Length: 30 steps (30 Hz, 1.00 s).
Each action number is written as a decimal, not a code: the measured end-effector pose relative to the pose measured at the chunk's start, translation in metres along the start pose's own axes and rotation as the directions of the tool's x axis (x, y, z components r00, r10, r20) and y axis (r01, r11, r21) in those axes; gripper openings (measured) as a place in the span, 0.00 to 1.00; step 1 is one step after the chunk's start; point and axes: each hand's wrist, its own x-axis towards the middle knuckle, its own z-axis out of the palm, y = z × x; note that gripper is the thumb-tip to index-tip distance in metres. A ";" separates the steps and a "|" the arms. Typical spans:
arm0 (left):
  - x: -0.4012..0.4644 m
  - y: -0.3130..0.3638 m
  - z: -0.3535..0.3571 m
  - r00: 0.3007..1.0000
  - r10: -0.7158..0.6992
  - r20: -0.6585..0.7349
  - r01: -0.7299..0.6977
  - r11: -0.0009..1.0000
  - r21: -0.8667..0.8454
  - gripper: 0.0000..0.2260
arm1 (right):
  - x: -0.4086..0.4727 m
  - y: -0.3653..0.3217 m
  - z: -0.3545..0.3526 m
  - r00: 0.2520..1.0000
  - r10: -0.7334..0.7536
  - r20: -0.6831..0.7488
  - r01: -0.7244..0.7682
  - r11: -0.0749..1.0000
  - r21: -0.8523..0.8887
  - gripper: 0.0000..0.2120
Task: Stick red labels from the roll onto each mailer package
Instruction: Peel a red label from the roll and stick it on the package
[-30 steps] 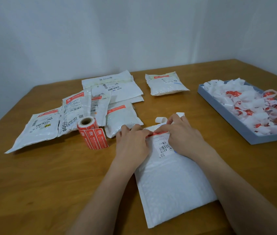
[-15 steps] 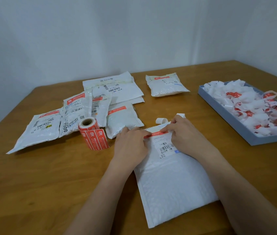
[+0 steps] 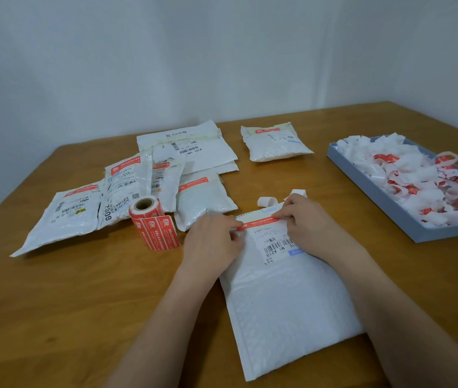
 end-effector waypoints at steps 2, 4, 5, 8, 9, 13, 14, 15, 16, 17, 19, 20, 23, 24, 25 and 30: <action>0.000 0.000 0.000 1.000 -0.025 -0.005 0.025 0.999 -0.021 0.13 | -0.001 0.000 0.000 1.000 0.002 0.006 -0.002 1.000 0.000 0.19; 0.000 0.000 -0.001 0.999 -0.044 0.008 0.044 0.999 -0.028 0.12 | 0.000 -0.001 0.000 1.000 -0.005 0.021 0.005 1.000 -0.018 0.19; 0.000 0.000 -0.001 0.999 -0.050 0.013 0.050 0.998 -0.028 0.12 | 0.000 -0.001 -0.001 0.999 -0.009 0.034 0.010 1.000 -0.023 0.19; 0.002 0.002 -0.002 0.997 -0.075 0.022 0.075 0.997 -0.024 0.11 | -0.002 0.002 -0.002 0.998 -0.019 0.055 0.019 1.000 -0.009 0.19; 0.002 0.003 -0.001 0.996 -0.084 0.014 0.084 0.996 -0.017 0.10 | -0.003 0.004 -0.001 0.999 -0.025 0.043 0.025 1.000 0.008 0.19; -0.006 0.003 0.001 0.994 -0.100 -0.053 0.097 0.994 -0.042 0.10 | -0.009 0.008 0.004 0.999 -0.035 -0.030 0.037 0.998 0.054 0.17; -0.009 0.001 0.001 0.993 -0.098 -0.062 0.092 0.992 -0.086 0.10 | -0.009 0.008 0.004 0.999 -0.036 -0.036 0.038 0.998 0.055 0.17; -0.011 -0.001 0.000 0.994 -0.089 -0.061 0.081 0.988 -0.132 0.12 | -0.010 0.009 0.004 0.999 -0.039 -0.038 0.041 0.998 0.056 0.18; -0.013 -0.002 -0.001 0.996 -0.074 -0.054 0.065 0.984 -0.164 0.14 | -0.010 0.009 0.004 0.998 -0.047 -0.039 0.049 0.997 0.058 0.19; -0.014 -0.003 -0.002 0.997 -0.057 -0.045 0.048 0.983 -0.175 0.16 | -0.011 0.009 0.004 0.998 -0.057 -0.038 0.060 0.996 0.060 0.20; -0.015 -0.003 -0.003 0.999 -0.025 -0.035 0.019 0.989 -0.146 0.18 | -0.011 0.008 0.003 0.997 -0.067 -0.026 0.068 0.996 0.055 0.21; -0.015 -0.003 -0.002 0.999 -0.005 -0.035 0.001 0.993 -0.119 0.17 | -0.011 0.008 0.003 0.998 -0.066 -0.015 0.066 0.997 0.041 0.21; -0.013 -0.002 0.000 0.998 0.054 -0.020 -0.055 0.998 -0.037 0.16 | -0.011 0.005 0.001 0.998 -0.067 0.020 0.068 0.997 -0.022 0.21; -0.013 -0.002 0.000 0.998 0.062 -0.009 -0.062 0.998 -0.024 0.15 | -0.010 0.003 0.000 0.998 -0.066 0.026 0.066 0.997 -0.036 0.20; -0.013 -0.001 0.000 0.998 0.069 0.002 -0.069 0.998 -0.015 0.15 | -0.010 0.002 -0.001 0.998 -0.062 0.028 0.063 0.997 -0.044 0.20; -0.012 0.000 -0.003 0.995 0.100 0.021 -0.100 0.995 0.016 0.14 | -0.009 -0.003 -0.005 0.998 -0.044 0.038 0.046 0.998 -0.047 0.19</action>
